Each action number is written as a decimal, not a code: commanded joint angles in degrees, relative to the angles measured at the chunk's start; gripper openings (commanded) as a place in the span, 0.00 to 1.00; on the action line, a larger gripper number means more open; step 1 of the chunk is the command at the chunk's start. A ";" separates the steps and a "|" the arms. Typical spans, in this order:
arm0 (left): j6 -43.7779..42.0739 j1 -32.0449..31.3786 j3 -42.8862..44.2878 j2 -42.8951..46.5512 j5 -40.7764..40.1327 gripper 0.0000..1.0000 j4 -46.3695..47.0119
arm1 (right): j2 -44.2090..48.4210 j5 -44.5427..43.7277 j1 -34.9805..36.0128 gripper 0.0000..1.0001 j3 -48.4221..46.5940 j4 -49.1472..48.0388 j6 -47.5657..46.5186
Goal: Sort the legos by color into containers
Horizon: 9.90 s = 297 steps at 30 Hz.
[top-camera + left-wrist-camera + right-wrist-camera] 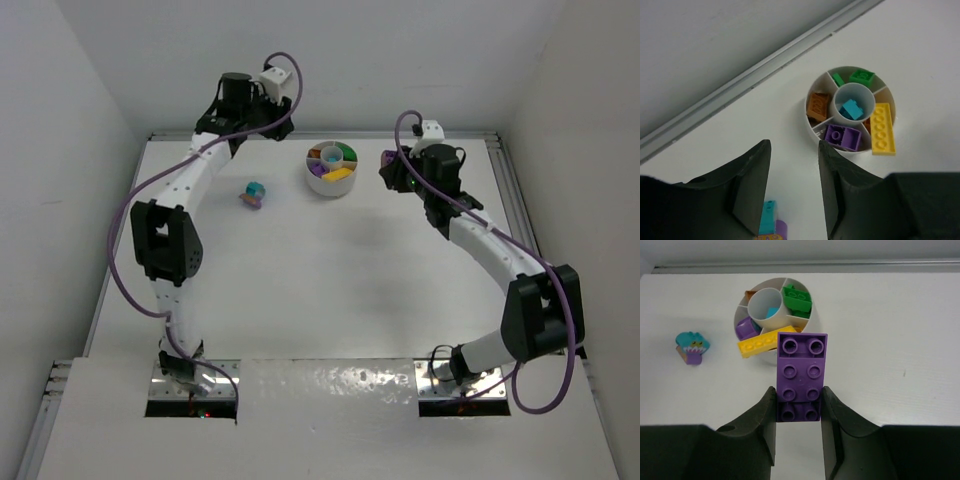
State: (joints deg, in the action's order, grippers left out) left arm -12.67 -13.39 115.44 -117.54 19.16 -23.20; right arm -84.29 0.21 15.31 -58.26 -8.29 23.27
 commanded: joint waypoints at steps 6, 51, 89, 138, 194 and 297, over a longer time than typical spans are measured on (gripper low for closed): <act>-15.27 1.34 -9.61 8.46 25.90 0.47 3.09 | 5.54 15.15 -0.11 0.00 7.79 -9.54 -12.51; -59.99 -6.91 -6.98 7.50 41.31 0.65 -39.69 | 6.25 31.78 10.44 0.00 7.82 -1.73 -39.52; -52.90 -11.31 -8.21 6.00 38.49 0.10 -32.35 | -0.43 32.14 11.67 0.00 3.94 -7.35 -40.49; -24.87 -7.27 2.25 -7.27 2.73 0.00 -8.88 | -0.88 20.10 5.52 0.80 2.45 -8.41 -15.09; -12.82 5.83 1.11 -3.40 -6.06 0.00 -10.37 | -30.93 -23.32 12.47 0.29 -37.45 16.81 8.55; -11.06 7.41 2.07 -3.67 -0.17 0.00 -13.71 | -43.94 -16.02 13.52 0.15 -60.31 38.70 5.30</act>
State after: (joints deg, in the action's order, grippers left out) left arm -24.56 -6.96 116.18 -122.87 17.69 -36.95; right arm -129.27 -12.86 28.47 -118.56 28.71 28.32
